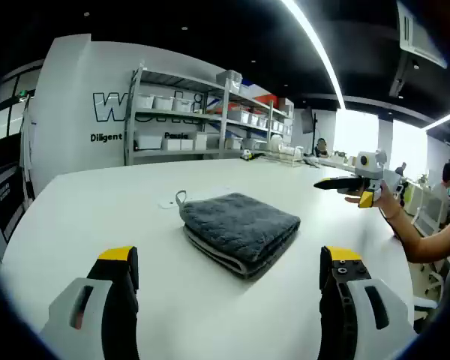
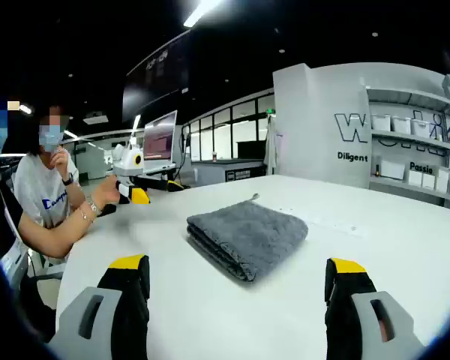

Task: Open the folded towel by lifting each exposed corner and separating the folded layers until the towel lies flat within the target outline without major curled edges

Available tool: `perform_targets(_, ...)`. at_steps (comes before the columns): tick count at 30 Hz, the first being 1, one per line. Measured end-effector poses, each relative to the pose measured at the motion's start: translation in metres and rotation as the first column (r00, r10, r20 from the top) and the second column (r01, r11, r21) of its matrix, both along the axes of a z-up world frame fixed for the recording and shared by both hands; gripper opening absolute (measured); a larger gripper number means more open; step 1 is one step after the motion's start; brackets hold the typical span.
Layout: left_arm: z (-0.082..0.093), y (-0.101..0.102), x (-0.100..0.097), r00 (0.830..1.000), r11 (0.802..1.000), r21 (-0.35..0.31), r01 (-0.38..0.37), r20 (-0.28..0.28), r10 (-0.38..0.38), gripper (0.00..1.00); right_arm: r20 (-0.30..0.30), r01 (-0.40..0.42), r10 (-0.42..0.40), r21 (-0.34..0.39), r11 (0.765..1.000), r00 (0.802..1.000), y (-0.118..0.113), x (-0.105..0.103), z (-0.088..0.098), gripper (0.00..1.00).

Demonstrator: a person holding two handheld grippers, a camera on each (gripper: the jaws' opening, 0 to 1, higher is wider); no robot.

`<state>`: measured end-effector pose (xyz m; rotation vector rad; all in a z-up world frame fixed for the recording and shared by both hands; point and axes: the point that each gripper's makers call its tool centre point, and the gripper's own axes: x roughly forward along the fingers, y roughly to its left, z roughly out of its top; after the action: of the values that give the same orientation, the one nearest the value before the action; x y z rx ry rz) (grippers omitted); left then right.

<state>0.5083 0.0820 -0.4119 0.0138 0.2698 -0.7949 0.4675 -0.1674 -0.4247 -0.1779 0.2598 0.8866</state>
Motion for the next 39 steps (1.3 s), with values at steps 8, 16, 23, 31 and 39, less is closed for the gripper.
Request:
perform_targets(8,0.001,-0.003,-0.005,1.000,1.000,0.006,0.026,0.002,-0.026,0.99,0.014,0.025,-0.025,0.003,1.000,1.000,0.001,0.011,0.021,0.99)
perform_targets(16,0.001,-0.008,-0.012,0.998,0.998,0.019,0.060,-0.002,-0.060,0.99,0.014,0.035,-0.034,-0.042,0.999,0.999,0.008,0.012,0.024,0.99)
perform_targets(23,0.004,-0.010,-0.016,0.997,0.997,0.013,0.076,0.003,-0.077,0.99,0.012,0.039,-0.039,-0.064,0.997,0.999,0.011,0.015,0.029,0.99)
perform_targets(31,0.002,-0.012,-0.018,0.996,0.995,0.027,0.094,-0.002,-0.094,0.99,0.010,0.040,-0.039,-0.083,0.996,0.999,0.020,0.019,0.033,0.99)
perform_targets(39,-0.002,-0.012,-0.019,0.993,0.991,0.061,0.116,-0.007,-0.116,0.99,0.037,0.045,-0.041,-0.112,0.993,0.998,0.034,0.030,0.040,0.99)
